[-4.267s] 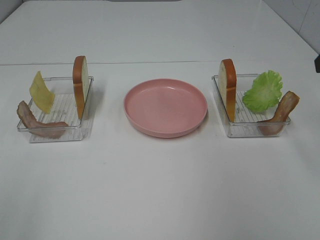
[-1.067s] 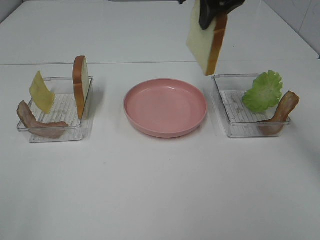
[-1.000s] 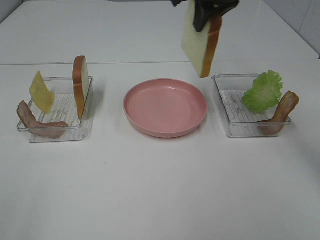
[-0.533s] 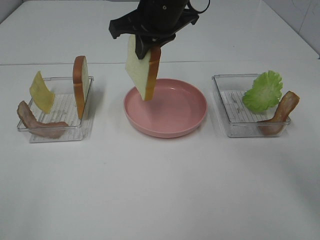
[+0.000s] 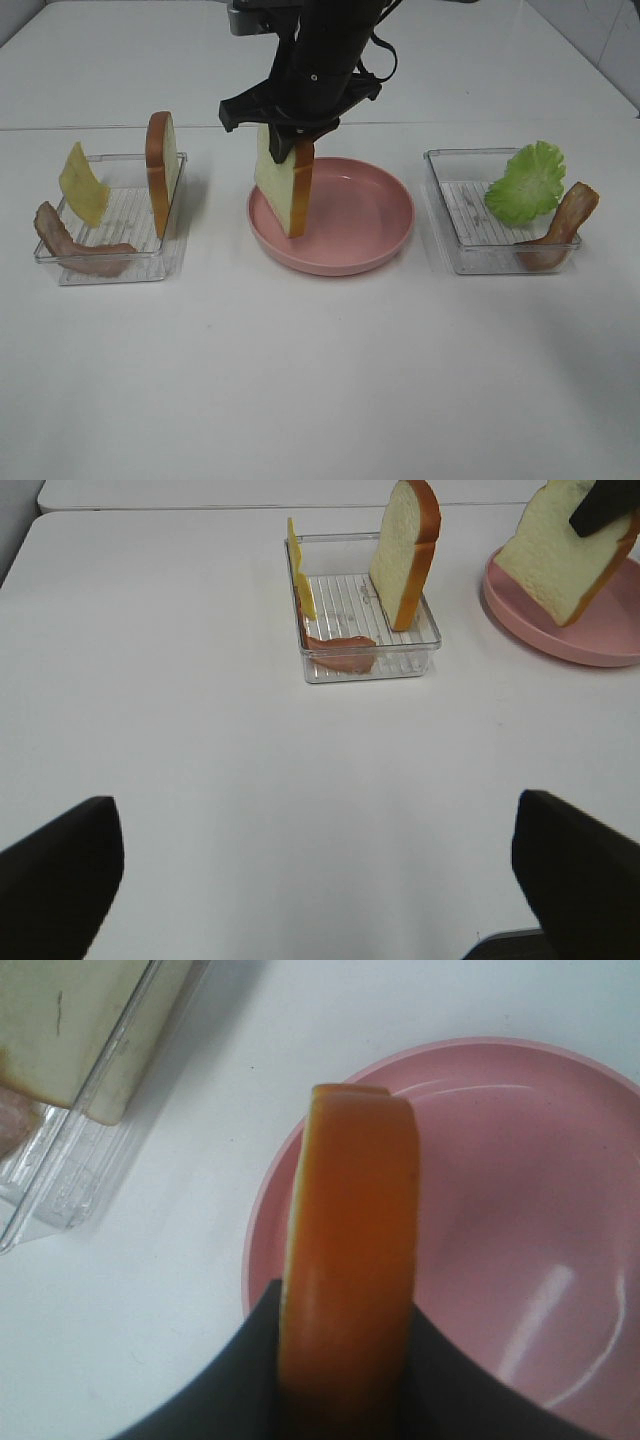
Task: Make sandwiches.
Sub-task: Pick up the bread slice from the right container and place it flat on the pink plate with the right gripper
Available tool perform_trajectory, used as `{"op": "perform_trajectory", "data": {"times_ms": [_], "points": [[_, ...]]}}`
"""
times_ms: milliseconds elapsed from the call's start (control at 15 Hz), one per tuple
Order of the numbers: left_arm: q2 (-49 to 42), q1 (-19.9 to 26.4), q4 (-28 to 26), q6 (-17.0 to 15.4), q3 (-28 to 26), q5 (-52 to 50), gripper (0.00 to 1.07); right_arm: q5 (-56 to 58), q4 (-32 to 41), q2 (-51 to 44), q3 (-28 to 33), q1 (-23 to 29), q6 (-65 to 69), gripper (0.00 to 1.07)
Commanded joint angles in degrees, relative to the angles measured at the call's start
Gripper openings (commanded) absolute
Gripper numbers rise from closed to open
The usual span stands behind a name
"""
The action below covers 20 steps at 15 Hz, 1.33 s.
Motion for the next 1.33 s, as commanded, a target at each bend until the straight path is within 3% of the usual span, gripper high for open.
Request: {"op": "perform_trajectory", "data": {"times_ms": [67, 400, 733, 1333], "points": [[-0.97, 0.34, -0.23, 0.11, 0.11, -0.23, 1.01, -0.63, -0.52, 1.15, 0.06, -0.23, 0.63, 0.00], [-0.97, 0.34, -0.23, 0.11, 0.11, -0.23, 1.01, -0.80, 0.17, 2.29, 0.06, -2.58, 1.72, 0.00], [-0.97, 0.34, -0.23, 0.11, 0.11, -0.23, 1.01, 1.78, 20.86, 2.29, 0.06, -9.85, -11.06, 0.00], [-0.97, 0.34, -0.23, 0.11, 0.11, -0.23, 1.01, 2.98, 22.69, 5.79, 0.06, -11.63, -14.55, 0.00]]}}
